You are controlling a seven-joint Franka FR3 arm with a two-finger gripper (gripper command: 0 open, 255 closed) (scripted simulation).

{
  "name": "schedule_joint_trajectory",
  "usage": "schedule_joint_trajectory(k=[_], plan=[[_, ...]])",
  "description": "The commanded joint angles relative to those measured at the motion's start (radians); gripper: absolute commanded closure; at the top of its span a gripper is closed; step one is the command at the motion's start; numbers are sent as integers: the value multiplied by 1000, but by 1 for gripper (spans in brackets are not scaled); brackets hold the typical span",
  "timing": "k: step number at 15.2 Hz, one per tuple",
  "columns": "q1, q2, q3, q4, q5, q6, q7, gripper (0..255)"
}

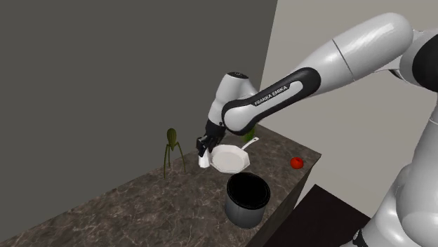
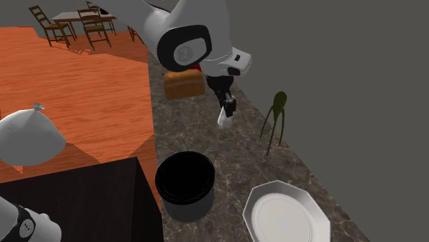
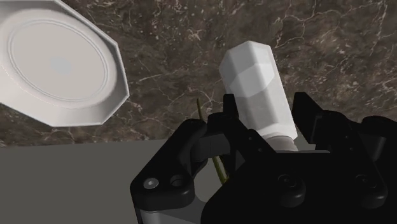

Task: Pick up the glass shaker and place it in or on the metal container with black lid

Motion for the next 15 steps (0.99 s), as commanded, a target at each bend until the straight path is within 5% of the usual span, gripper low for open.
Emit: schedule_joint_trajectory(k=[1, 9, 15], plan=[[-13, -62, 4, -75, 30, 13, -29, 255], [-32, -358, -32, -395, 183, 31, -204, 255], [-29, -623, -105, -621, 231, -22, -312, 255]])
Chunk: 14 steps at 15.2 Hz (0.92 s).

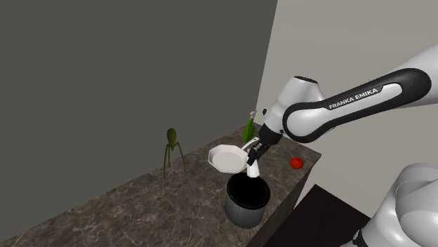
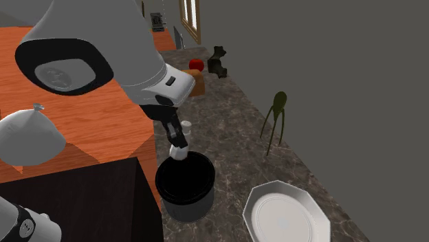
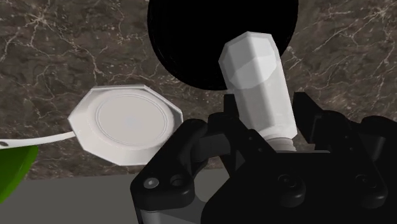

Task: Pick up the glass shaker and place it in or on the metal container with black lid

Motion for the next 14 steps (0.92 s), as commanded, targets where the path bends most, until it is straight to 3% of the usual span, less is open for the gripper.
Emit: schedule_joint_trajectory(k=[1, 14], plan=[[3, -39, -15, -50, 10, 9, -23, 255], [59, 155, -37, -102, 96, 254, -101, 255]])
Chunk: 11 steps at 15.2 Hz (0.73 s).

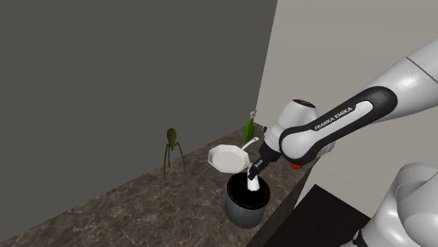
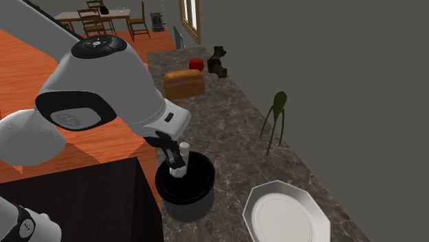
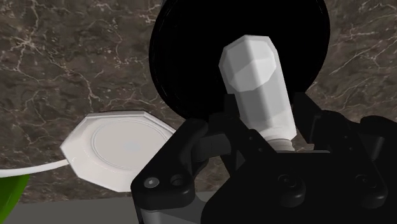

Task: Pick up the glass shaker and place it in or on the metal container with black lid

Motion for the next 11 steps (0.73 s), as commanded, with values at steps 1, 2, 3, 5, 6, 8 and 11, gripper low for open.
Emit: schedule_joint_trajectory(k=[1, 2, 3, 5, 6, 8, 11], plan=[[12, 32, -9, -4, 20, 37, -20, 255], [21, 52, -14, -5, 34, 57, -32, 255], [21, 52, -14, -5, 34, 57, -32, 255], [21, 52, -14, -5, 34, 57, -32, 255], [21, 52, -14, -5, 34, 57, -32, 255], [21, 52, -14, -5, 34, 57, -32, 255], [21, 51, -14, -6, 35, 58, -33, 0]])
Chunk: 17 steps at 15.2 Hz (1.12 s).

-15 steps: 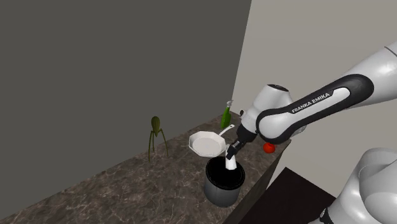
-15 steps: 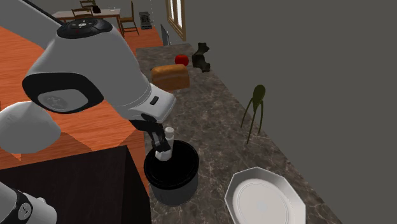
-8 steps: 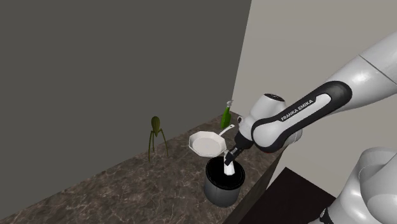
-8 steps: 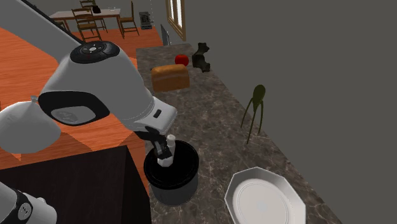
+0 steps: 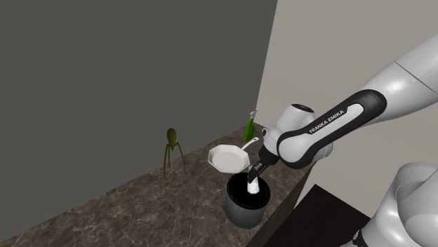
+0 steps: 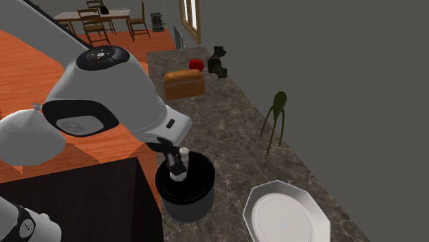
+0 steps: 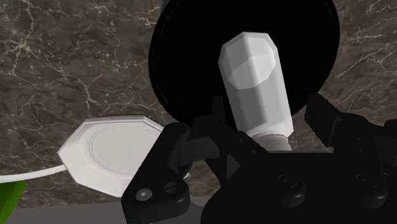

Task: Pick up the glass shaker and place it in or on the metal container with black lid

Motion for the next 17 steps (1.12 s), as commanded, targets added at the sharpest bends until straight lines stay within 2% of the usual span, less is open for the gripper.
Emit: schedule_joint_trajectory(k=[1, 5, 9, 17], plan=[[0, 0, 0, -1, 0, 0, 0, 0], [0, 1, 0, 0, 0, -1, 0, 0], [-55, -193, 16, -12, -79, -184, 58, 0], [-56, -193, 16, -12, -79, -184, 58, 0]])
